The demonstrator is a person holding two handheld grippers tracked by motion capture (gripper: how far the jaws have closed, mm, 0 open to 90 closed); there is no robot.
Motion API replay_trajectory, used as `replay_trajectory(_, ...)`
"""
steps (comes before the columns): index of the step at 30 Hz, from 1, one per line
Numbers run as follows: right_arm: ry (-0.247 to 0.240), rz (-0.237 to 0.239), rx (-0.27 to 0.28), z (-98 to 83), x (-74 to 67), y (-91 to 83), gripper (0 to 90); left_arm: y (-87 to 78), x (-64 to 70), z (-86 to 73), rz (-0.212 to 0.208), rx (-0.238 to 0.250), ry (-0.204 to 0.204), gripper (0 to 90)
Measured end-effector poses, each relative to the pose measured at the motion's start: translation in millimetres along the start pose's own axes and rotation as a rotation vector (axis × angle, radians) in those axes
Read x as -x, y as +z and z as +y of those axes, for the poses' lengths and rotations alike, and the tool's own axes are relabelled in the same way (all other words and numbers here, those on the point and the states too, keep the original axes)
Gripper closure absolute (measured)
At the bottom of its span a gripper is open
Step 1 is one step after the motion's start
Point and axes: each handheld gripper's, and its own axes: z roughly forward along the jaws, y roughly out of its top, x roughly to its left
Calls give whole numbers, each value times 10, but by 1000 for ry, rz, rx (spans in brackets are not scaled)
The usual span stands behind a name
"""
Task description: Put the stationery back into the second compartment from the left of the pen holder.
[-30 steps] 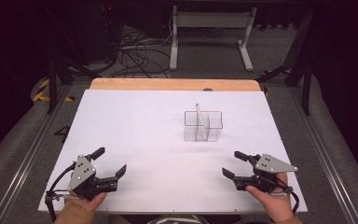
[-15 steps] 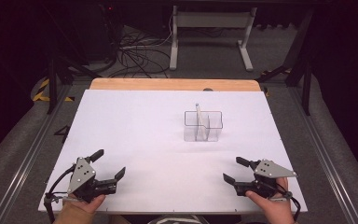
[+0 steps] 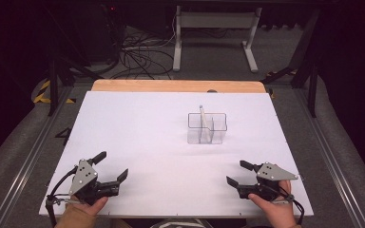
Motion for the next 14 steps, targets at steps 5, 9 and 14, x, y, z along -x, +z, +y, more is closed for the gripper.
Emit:
replay_trajectory(5,5,-2,21,4,16,-24,206,2,6,0,-5,-1,1,93)
replay_trajectory(9,1,-1,27,13,17,-28,206,0,3,-2,-5,3,1,93)
replay_trajectory(14,-1,-2,25,22,11,-26,206,-1,-9,-10,-10,5,-8,93)
